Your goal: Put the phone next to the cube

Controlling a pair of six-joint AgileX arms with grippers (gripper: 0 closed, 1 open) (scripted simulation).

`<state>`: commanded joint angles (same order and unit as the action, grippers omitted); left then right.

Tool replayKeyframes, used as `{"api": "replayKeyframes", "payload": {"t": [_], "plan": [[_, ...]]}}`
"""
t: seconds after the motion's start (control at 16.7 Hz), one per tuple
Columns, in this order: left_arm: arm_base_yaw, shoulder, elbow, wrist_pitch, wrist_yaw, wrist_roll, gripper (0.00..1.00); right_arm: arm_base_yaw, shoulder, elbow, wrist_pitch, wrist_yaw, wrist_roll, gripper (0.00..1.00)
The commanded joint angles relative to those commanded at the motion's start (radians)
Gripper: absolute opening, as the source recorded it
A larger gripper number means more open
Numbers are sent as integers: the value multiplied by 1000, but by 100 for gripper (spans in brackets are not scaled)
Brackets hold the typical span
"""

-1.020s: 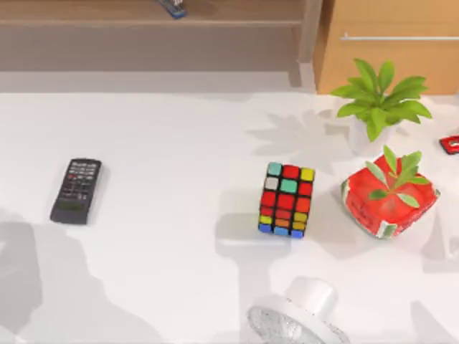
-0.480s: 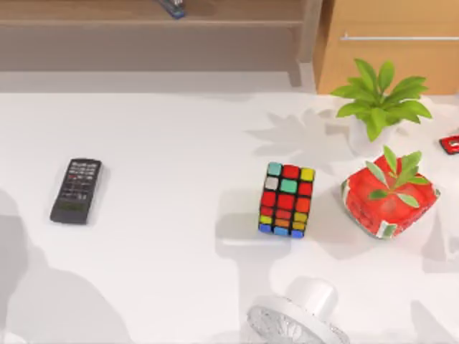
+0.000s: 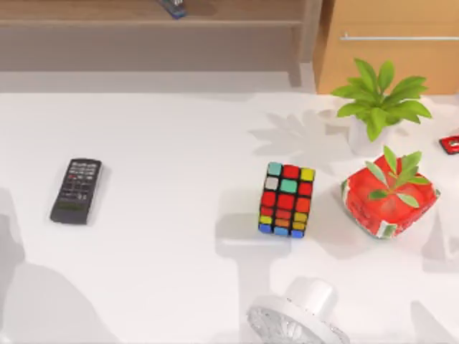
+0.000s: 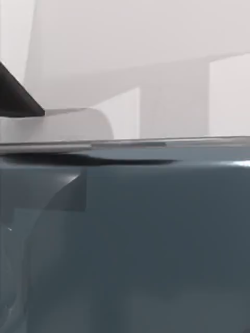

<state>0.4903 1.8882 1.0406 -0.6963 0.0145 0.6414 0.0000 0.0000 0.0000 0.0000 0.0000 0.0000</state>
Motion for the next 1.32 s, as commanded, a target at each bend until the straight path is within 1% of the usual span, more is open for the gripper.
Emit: {"api": "replayKeyframes", "payload": {"t": [0.24, 1.02, 1.08, 1.32], "plan": [[0, 3, -2, 4, 0, 0, 100, 0, 0, 0, 0, 0, 0, 100], [0, 3, -2, 4, 0, 0, 2, 0, 0, 0, 0, 0, 0, 100], [0, 3, -2, 4, 0, 0, 0, 0, 0, 0, 0, 0, 0, 100], [0, 3, -2, 4, 0, 0, 0, 0, 0, 0, 0, 0, 0, 100]]}}
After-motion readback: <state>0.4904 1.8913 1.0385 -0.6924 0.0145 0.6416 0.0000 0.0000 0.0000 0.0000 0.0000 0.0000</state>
